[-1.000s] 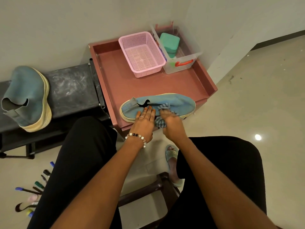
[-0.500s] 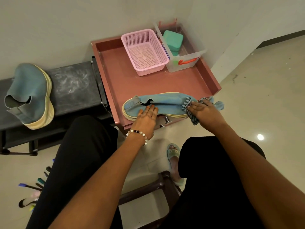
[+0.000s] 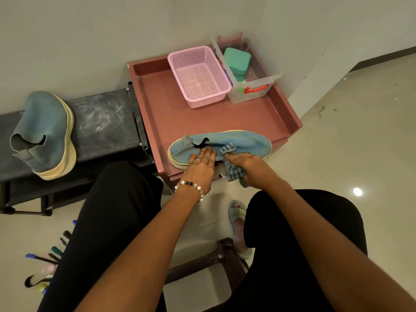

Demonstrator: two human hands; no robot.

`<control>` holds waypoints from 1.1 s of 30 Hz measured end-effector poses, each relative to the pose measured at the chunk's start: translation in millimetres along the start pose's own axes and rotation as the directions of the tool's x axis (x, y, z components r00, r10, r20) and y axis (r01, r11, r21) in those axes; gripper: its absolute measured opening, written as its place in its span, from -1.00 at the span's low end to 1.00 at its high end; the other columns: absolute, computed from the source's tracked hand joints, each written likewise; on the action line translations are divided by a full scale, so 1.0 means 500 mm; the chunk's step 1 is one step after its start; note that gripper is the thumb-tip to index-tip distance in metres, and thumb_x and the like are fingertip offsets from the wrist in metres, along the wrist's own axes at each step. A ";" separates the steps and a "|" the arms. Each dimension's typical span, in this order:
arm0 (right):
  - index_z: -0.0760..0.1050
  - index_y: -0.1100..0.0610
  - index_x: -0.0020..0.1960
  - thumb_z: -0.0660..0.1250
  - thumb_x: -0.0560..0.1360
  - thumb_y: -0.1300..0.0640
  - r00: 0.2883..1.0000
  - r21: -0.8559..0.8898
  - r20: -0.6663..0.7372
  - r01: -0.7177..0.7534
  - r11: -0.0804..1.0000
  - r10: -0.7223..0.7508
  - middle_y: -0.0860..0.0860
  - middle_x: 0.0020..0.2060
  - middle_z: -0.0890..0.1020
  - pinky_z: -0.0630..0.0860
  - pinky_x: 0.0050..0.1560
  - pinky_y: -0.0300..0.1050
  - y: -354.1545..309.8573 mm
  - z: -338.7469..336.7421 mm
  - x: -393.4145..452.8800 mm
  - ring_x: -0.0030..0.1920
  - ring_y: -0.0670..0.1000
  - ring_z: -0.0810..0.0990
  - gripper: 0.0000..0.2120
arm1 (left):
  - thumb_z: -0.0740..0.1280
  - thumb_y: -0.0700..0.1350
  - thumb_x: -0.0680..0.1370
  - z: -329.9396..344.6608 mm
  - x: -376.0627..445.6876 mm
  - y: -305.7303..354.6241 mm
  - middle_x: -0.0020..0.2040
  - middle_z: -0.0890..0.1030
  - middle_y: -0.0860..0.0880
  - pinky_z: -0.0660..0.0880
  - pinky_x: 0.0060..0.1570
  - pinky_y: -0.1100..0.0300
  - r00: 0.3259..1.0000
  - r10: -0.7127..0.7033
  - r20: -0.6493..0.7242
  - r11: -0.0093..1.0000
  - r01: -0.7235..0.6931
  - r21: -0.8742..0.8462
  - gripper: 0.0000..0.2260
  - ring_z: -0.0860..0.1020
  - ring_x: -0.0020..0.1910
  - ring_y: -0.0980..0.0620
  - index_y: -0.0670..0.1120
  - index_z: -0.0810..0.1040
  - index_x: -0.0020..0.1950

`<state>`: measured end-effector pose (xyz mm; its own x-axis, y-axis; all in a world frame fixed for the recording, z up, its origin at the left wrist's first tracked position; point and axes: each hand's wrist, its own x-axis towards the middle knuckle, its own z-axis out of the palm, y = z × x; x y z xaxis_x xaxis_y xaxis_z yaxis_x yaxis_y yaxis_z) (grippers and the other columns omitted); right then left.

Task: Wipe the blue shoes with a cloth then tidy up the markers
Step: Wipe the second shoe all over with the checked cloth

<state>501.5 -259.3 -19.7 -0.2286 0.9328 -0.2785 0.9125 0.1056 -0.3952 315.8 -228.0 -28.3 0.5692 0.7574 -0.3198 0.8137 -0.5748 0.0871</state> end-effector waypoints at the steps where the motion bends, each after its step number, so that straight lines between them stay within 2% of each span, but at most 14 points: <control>1: 0.39 0.12 0.40 0.40 0.26 0.35 1.000 -0.045 0.024 0.000 0.999 0.001 0.15 0.29 0.51 0.39 0.30 -0.08 0.029 -0.015 -0.010 0.27 0.15 0.48 -0.29 | 0.22 -0.22 0.54 0.001 0.000 0.000 0.57 -0.05 -0.16 -0.05 0.49 -0.03 1.000 0.001 -0.002 1.000 -0.001 -0.001 -0.31 -0.06 0.55 -0.10 -0.21 -0.11 0.55; 4: 0.57 0.13 0.20 0.46 0.19 0.34 0.995 -0.228 -0.064 0.055 0.972 -0.071 0.16 0.07 0.65 0.49 0.15 0.04 0.115 -0.052 -0.034 0.05 0.17 0.63 -0.43 | 0.20 -0.23 0.54 0.005 0.000 0.002 0.57 -0.05 -0.17 -0.05 0.49 -0.04 1.000 -0.004 -0.023 1.000 0.004 0.000 -0.32 -0.04 0.55 -0.11 -0.20 -0.11 0.55; 6: 0.61 0.16 0.08 0.43 0.17 0.40 0.991 -0.396 -0.128 -0.010 0.918 -0.044 0.14 -0.03 0.68 0.45 0.17 0.11 0.129 -0.062 -0.044 -0.02 0.15 0.65 -0.51 | 0.19 -0.22 0.54 0.009 0.001 0.003 0.57 -0.05 -0.18 -0.06 0.49 -0.04 0.999 -0.011 -0.032 1.000 0.011 0.004 -0.33 -0.04 0.55 -0.12 -0.21 -0.11 0.55; 8: 0.59 0.20 0.07 0.36 0.25 0.38 0.982 -0.461 -0.187 -0.102 0.882 0.016 0.15 -0.04 0.67 0.40 0.21 0.08 0.108 -0.051 -0.043 0.00 0.16 0.63 -0.61 | 0.19 -0.21 0.54 0.010 0.001 0.003 0.57 -0.05 -0.18 -0.06 0.49 -0.04 0.999 -0.016 -0.029 1.000 0.016 0.001 -0.33 -0.04 0.55 -0.11 -0.20 -0.11 0.56; 10: 0.56 0.25 0.14 0.29 0.33 0.38 0.965 -0.349 -0.232 -0.200 0.916 0.122 0.21 0.02 0.64 0.40 0.19 0.04 0.073 -0.031 -0.036 0.06 0.22 0.58 -0.62 | 0.20 -0.20 0.54 0.011 0.001 0.004 0.57 -0.04 -0.17 -0.06 0.49 -0.04 0.999 -0.018 -0.027 1.000 0.017 -0.001 -0.32 -0.04 0.55 -0.11 -0.20 -0.11 0.56; 13: 0.46 0.22 0.31 0.27 0.41 0.34 0.948 -0.143 -0.192 -0.285 0.948 0.256 0.21 0.18 0.56 0.40 0.20 0.00 0.016 0.000 -0.022 0.17 0.23 0.50 -0.54 | 0.21 -0.17 0.53 0.012 -0.003 0.009 0.57 -0.05 -0.18 -0.08 0.49 -0.05 0.999 -0.025 -0.023 1.000 0.025 0.001 -0.30 -0.05 0.55 -0.12 -0.21 -0.12 0.56; 15: 0.42 0.22 0.36 0.27 0.40 0.36 0.955 -0.010 -0.185 -0.236 0.972 0.230 0.20 0.24 0.53 0.41 0.26 -0.01 -0.022 0.021 -0.009 0.24 0.21 0.48 -0.48 | 0.22 -0.16 0.53 0.011 -0.004 0.012 0.57 -0.07 -0.18 -0.10 0.49 -0.06 1.000 -0.027 -0.016 1.000 0.027 0.009 -0.28 -0.06 0.55 -0.13 -0.22 -0.13 0.55; 18: 0.39 0.26 0.38 0.25 0.38 0.43 0.972 0.196 -0.186 -0.103 0.975 0.140 0.20 0.32 0.47 0.23 0.41 -0.13 -0.065 0.027 0.004 0.36 0.15 0.41 -0.44 | 0.27 -0.16 0.52 0.002 0.000 0.007 0.57 -0.06 -0.17 -0.08 0.49 -0.03 1.000 -0.024 -0.001 1.000 0.024 -0.004 -0.25 -0.06 0.55 -0.11 -0.22 -0.13 0.55; 20: 0.38 0.25 0.38 0.22 0.35 0.48 0.985 0.242 -0.152 -0.044 0.969 0.083 0.18 0.35 0.44 0.16 0.43 -0.16 -0.061 0.015 0.003 0.40 0.11 0.37 -0.40 | 0.28 -0.16 0.52 -0.001 0.001 0.004 0.57 -0.05 -0.17 -0.08 0.49 -0.02 1.000 -0.013 0.006 1.000 0.013 -0.007 -0.25 -0.06 0.55 -0.11 -0.22 -0.12 0.55; 23: 0.43 0.17 0.37 0.30 0.30 0.44 0.995 0.089 -0.074 -0.062 0.994 0.069 0.12 0.33 0.48 0.20 0.35 -0.21 -0.006 -0.005 -0.010 0.35 0.09 0.43 -0.36 | 0.27 -0.16 0.53 0.003 -0.003 0.003 0.57 -0.06 -0.16 -0.09 0.48 -0.02 1.000 -0.015 -0.001 1.000 0.015 -0.009 -0.26 -0.07 0.55 -0.10 -0.20 -0.12 0.56; 25: 0.51 0.11 0.29 0.40 0.30 0.33 0.978 -0.041 -0.133 -0.165 0.985 0.159 0.11 0.25 0.56 0.23 0.29 -0.17 0.048 -0.023 -0.022 0.26 0.11 0.52 -0.44 | 0.27 -0.17 0.52 0.004 -0.001 0.001 0.57 -0.06 -0.15 -0.09 0.48 -0.01 1.000 -0.007 -0.003 1.000 0.007 -0.020 -0.26 -0.07 0.55 -0.09 -0.19 -0.11 0.56; 28: 0.55 0.05 0.22 0.30 0.39 0.33 0.919 -0.218 -0.255 -0.357 0.908 0.300 0.08 0.16 0.61 0.18 0.40 0.05 0.056 -0.033 -0.021 0.22 0.10 0.53 -0.57 | 0.26 -0.19 0.52 0.000 0.001 -0.005 0.57 -0.03 -0.14 -0.07 0.48 0.00 1.000 0.000 -0.015 0.999 -0.001 -0.040 -0.28 -0.04 0.55 -0.09 -0.18 -0.08 0.56; 30: 0.47 0.12 0.26 0.24 0.47 0.27 0.905 -0.342 -0.238 -0.419 0.841 0.354 0.11 0.21 0.55 0.10 0.44 0.08 0.017 -0.014 -0.008 0.28 0.10 0.45 -0.64 | 0.26 -0.20 0.52 0.000 0.001 -0.004 0.57 -0.02 -0.14 -0.07 0.48 0.00 1.000 -0.004 -0.019 0.999 0.003 -0.048 -0.29 -0.04 0.55 -0.08 -0.17 -0.07 0.56; 33: 0.37 0.26 0.32 0.23 0.53 0.18 0.872 -0.297 -0.206 -0.489 0.820 0.444 0.20 0.29 0.45 0.18 0.42 0.06 -0.046 0.018 0.010 0.37 0.17 0.31 -0.62 | 0.27 -0.18 0.51 0.001 0.001 0.001 0.57 -0.03 -0.14 -0.08 0.48 0.00 1.000 -0.013 -0.023 0.998 0.012 -0.054 -0.28 -0.04 0.55 -0.08 -0.17 -0.07 0.56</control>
<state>476.4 -260.3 -19.9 0.2762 0.9312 -0.2379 0.9611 -0.2667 0.0723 316.3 -227.8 -29.1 0.5611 0.7719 -0.2990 0.8255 -0.5483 0.1337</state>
